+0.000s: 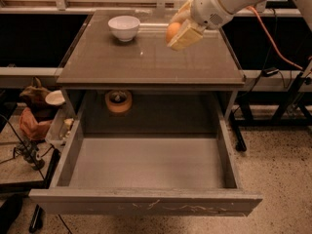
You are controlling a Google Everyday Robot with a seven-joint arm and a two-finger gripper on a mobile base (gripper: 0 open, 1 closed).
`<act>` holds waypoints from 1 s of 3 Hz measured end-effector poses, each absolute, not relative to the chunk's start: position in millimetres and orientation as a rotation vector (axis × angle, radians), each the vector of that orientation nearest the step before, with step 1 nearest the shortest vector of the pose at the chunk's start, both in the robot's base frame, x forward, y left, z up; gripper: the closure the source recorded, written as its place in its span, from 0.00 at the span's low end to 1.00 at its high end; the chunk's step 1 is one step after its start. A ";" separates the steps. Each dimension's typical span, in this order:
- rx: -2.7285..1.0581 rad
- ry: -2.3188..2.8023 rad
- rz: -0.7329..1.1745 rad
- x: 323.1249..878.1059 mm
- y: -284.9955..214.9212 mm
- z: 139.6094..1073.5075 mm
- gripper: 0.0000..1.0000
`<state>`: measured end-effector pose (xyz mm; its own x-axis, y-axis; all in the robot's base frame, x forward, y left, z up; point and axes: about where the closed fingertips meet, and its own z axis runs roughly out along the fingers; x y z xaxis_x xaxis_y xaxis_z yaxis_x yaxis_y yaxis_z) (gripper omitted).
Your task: Place orange into top drawer
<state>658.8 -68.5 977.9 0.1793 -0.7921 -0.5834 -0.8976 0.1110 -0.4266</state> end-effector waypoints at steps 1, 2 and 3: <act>-1.688 1.638 0.203 638.1 -63.1 966.0 1.00; -1.695 1.674 0.277 595.3 -54.9 941.0 1.00; -1.718 1.714 0.332 580.6 -50.6 911.2 1.00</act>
Offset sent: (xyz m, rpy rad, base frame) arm -0.1174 0.0190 -0.0688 0.0358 0.1794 0.0151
